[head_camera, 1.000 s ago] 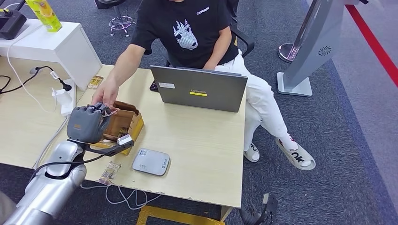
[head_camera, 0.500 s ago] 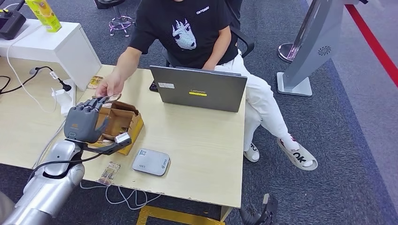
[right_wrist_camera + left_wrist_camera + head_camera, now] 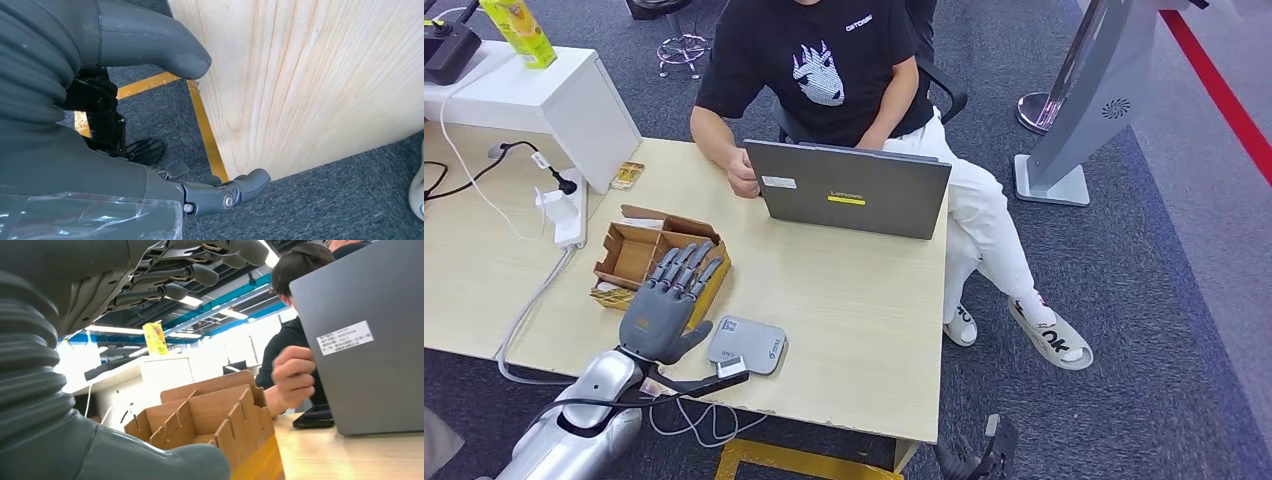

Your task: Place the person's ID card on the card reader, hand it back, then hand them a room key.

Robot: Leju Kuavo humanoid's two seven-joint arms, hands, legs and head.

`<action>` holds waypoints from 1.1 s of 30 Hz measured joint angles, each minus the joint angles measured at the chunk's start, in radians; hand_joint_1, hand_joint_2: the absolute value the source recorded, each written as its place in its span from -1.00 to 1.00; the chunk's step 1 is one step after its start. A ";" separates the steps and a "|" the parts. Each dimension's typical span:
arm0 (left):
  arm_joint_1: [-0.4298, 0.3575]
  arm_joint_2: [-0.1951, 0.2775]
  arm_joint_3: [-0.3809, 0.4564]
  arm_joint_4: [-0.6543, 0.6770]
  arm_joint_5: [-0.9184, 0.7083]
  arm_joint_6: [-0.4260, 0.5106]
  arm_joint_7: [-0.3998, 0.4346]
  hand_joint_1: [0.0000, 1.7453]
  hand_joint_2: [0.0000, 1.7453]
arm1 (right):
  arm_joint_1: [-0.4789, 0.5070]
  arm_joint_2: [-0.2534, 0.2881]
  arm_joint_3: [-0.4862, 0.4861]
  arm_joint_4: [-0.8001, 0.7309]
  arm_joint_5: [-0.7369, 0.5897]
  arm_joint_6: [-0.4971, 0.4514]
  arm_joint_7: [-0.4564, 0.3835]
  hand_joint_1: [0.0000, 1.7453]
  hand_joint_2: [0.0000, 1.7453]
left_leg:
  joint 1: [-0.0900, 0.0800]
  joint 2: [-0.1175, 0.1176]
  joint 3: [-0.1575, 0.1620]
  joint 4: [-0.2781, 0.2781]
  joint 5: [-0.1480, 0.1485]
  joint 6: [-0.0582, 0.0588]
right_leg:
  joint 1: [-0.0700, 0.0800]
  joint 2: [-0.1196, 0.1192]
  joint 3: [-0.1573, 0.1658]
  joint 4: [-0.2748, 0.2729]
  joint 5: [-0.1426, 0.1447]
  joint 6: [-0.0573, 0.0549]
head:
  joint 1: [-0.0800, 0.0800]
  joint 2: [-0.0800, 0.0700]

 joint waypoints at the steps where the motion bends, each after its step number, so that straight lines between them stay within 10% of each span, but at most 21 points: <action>1: 0.003 0.000 -0.004 -0.003 0.003 -0.005 -0.004 -1.00 1.00 | 0.000 0.000 0.000 0.000 0.000 0.000 0.000 -1.00 1.00 | 0.000 0.000 0.000 0.000 0.000 0.000 | 0.000 0.000 0.000 0.000 0.000 0.000 | 0.000 0.000; 33: 0.100 0.135 0.106 0.021 -0.025 0.038 0.033 -1.00 1.00 | 0.007 -0.008 0.001 0.000 -0.008 0.000 -0.016 -1.00 1.00 | 0.000 0.000 0.000 -0.001 0.000 0.000 | 0.000 0.000 0.001 0.000 0.000 0.000 | 0.000 0.000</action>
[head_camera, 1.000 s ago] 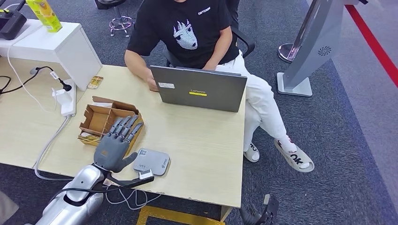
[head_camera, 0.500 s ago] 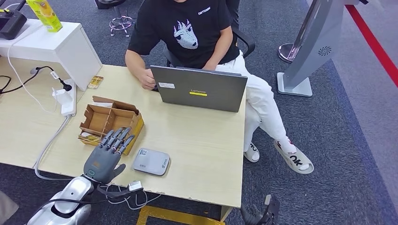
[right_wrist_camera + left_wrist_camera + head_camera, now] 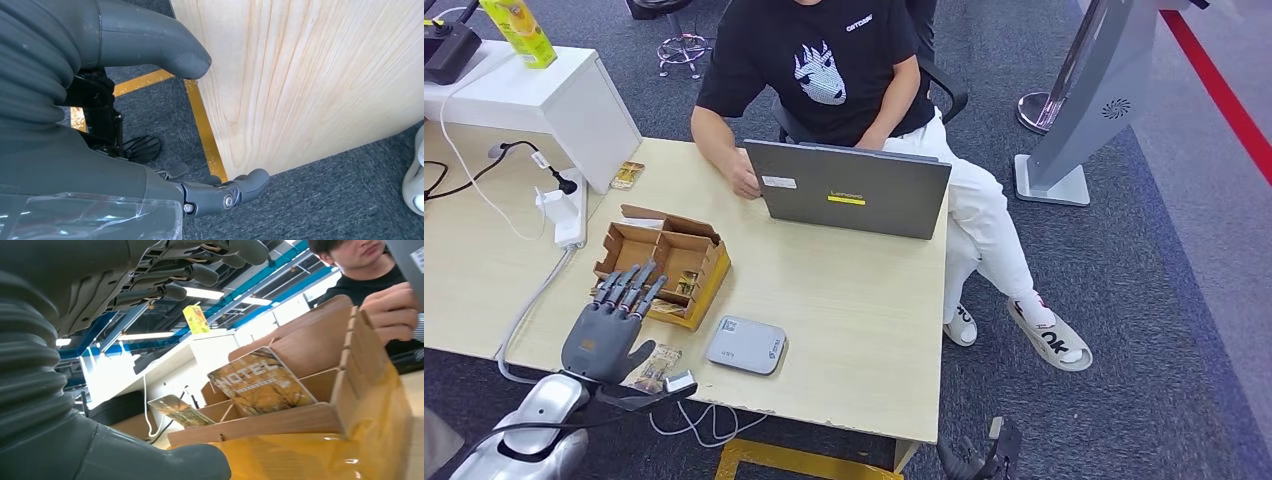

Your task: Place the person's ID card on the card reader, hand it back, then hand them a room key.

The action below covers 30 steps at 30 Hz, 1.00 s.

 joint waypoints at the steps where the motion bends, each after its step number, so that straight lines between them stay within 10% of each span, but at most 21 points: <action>1: 0.000 0.000 0.005 0.003 0.000 0.001 -0.001 -1.00 1.00 | 0.000 0.000 0.000 0.000 0.000 0.000 0.000 -1.00 1.00 | 0.000 0.000 0.000 0.000 0.000 0.000 | 0.000 0.000 0.000 0.000 0.000 0.000 | 0.000 0.000; 30: -0.146 -0.039 0.019 0.229 -0.045 0.033 -0.022 -1.00 1.00 | 0.000 0.000 0.024 0.000 0.007 0.000 0.010 -1.00 1.00 | 0.000 0.001 0.000 0.000 0.000 0.000 | 0.000 0.000 -0.001 0.000 0.000 0.000 | 0.000 0.000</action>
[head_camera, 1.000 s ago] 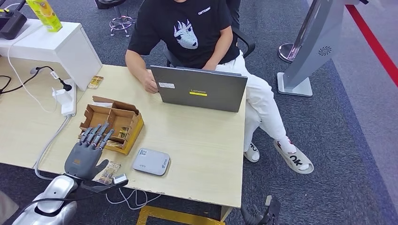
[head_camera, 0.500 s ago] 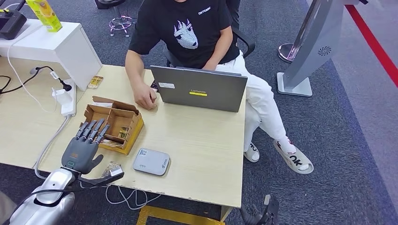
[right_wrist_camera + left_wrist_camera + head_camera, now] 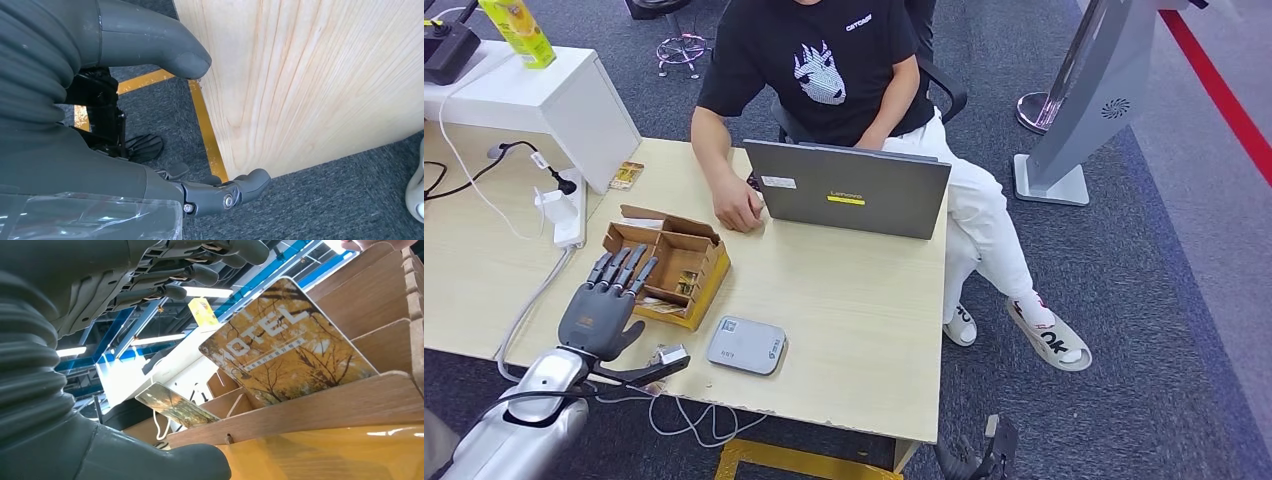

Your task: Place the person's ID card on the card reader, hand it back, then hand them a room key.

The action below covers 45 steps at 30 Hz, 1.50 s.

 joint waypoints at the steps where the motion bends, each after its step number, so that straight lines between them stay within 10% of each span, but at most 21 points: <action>1: -0.001 -0.001 0.000 0.002 0.000 0.002 -0.001 -1.00 1.00 | 0.000 0.000 0.000 0.000 0.000 0.000 0.000 -1.00 1.00 | 0.000 0.000 0.000 0.000 0.000 0.000 | 0.000 0.000 0.000 0.000 0.000 0.000 | 0.000 0.000; 20: -0.004 -0.015 -0.023 0.012 0.028 0.023 -0.044 -0.94 1.00 | 0.000 0.000 0.011 0.000 -0.008 0.000 0.000 -1.00 1.00 | 0.000 0.000 0.000 0.000 0.000 0.000 | 0.000 0.000 0.001 0.000 0.000 0.000 | 0.000 0.000; 24: -0.004 -0.015 -0.027 0.012 0.031 0.020 -0.046 0.98 1.00 | 0.000 0.000 0.014 0.000 -0.009 0.000 0.000 -1.00 1.00 | 0.000 0.000 0.000 0.000 0.000 0.000 | 0.000 0.000 0.001 0.000 0.000 0.000 | 0.000 0.000; 45: -0.006 -0.015 -0.030 0.012 0.065 0.016 -0.051 1.00 1.00 | 0.000 0.000 0.020 0.000 -0.019 0.000 0.000 -1.00 1.00 | 0.000 0.000 0.000 0.000 0.000 0.000 | 0.000 0.000 0.000 0.000 0.000 0.000 | 0.000 0.000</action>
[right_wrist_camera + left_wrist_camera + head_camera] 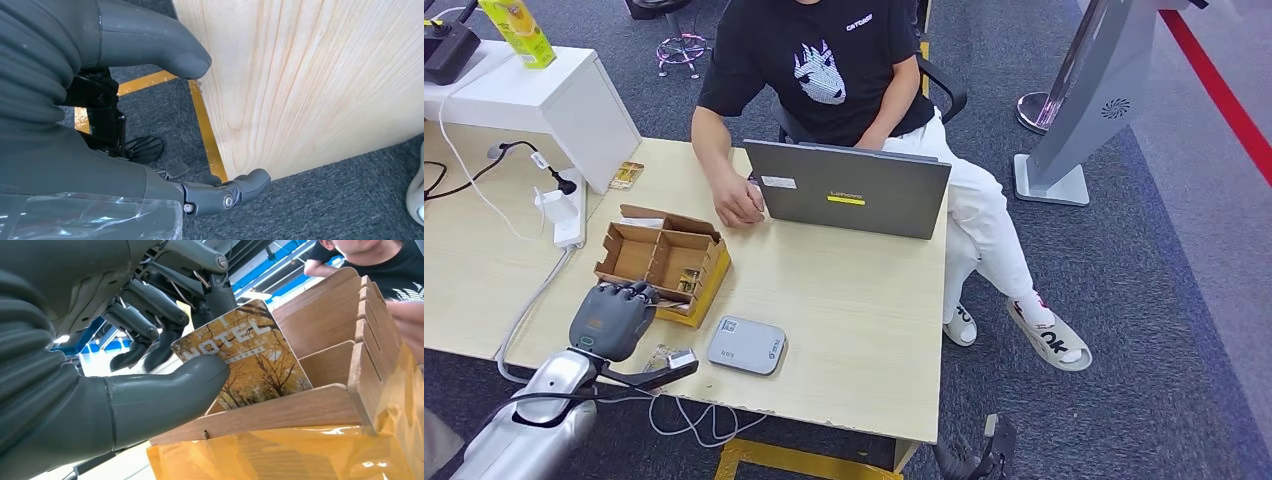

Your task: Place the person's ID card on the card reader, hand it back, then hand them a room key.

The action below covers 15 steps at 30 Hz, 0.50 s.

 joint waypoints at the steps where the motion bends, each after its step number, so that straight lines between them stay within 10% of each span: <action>1: -0.001 0.000 0.000 0.000 0.000 0.001 0.000 1.00 1.00 | 0.000 0.000 0.000 0.000 -0.001 0.000 0.000 -1.00 1.00 | 0.000 0.000 0.000 0.000 0.000 0.000 | 0.000 0.000 0.000 0.000 0.000 0.000 | 0.000 0.000; 15: 0.018 -0.019 0.078 -0.320 0.146 0.107 -0.034 1.00 1.00 | 0.002 0.000 0.000 0.000 -0.011 0.000 -0.007 -1.00 1.00 | 0.000 0.000 0.000 0.000 0.000 0.000 | 0.000 0.000 0.001 0.000 0.000 0.000 | 0.000 0.000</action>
